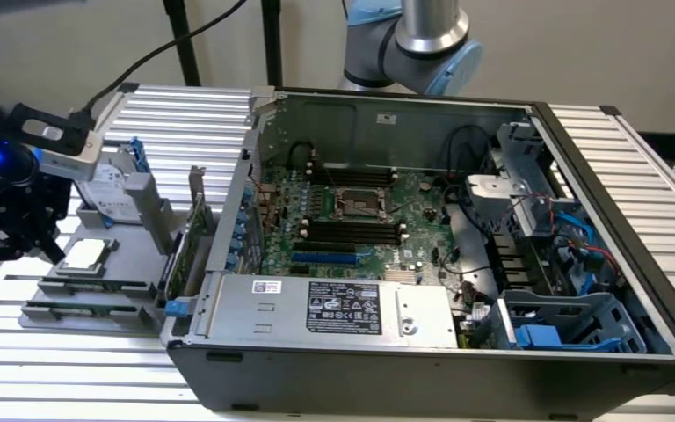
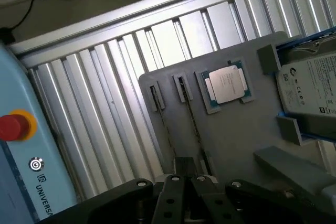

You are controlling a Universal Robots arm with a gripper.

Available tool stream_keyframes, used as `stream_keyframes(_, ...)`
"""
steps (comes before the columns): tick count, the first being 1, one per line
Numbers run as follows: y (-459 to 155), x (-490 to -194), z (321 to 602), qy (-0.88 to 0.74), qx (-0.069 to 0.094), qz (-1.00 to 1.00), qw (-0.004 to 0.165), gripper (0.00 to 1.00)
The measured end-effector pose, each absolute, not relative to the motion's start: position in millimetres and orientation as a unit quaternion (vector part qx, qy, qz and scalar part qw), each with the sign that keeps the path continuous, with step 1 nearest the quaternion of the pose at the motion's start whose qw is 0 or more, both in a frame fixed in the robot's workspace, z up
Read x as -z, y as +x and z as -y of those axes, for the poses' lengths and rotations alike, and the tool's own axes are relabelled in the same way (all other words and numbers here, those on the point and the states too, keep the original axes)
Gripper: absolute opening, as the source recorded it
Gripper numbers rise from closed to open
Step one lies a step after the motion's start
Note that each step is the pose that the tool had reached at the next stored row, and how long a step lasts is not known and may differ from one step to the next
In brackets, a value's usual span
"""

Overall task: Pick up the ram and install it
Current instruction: 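Pick up the ram and move it above insertion slot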

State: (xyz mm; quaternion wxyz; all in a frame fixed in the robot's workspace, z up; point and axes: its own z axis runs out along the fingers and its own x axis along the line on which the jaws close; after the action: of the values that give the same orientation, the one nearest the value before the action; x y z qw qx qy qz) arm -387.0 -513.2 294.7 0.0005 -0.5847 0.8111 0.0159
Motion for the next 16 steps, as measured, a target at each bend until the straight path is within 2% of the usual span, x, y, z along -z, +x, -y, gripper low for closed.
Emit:
stream_keyframes(10,-386.9,-289.9,513.2,-0.656,-0.017,-0.754,-0.003,0.11)
stream_keyframes(16,-387.0,-288.7,513.2,-0.687,-0.011,-0.727,-0.009,0.11)
